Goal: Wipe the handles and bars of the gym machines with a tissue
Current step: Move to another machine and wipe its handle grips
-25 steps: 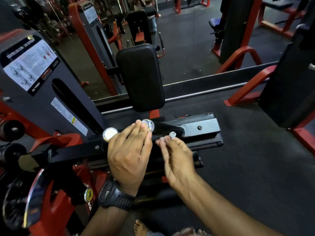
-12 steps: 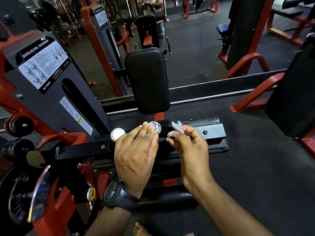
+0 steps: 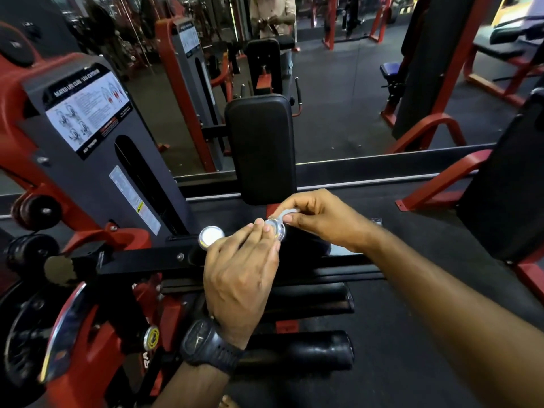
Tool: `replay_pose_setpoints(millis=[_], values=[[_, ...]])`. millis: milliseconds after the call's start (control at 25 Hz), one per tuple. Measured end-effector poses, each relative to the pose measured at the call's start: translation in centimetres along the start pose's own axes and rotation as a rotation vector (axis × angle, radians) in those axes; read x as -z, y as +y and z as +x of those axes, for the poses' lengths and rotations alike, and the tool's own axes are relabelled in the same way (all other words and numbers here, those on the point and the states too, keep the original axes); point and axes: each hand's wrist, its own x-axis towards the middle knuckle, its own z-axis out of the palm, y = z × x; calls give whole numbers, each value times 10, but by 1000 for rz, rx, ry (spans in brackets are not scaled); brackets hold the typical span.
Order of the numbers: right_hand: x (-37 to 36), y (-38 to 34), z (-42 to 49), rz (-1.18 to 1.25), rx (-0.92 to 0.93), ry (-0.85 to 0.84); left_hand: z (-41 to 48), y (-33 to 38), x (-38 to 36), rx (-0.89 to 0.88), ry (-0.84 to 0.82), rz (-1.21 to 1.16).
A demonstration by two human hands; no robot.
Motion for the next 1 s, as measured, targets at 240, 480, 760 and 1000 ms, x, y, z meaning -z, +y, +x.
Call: replay_pose_setpoints(millis=[240, 480, 760, 1000], values=[[8, 2, 7, -93, 19, -70, 1, 0, 0, -13, 10, -1], [16, 20, 4, -241, -53, -34, 1, -1, -1, -15, 24, -3], [18, 28, 9, -422, -96, -85, 2, -1, -1, -18, 30, -10], [2, 68, -18, -579, -302, 302, 2, -3, 0, -42, 26, 5]])
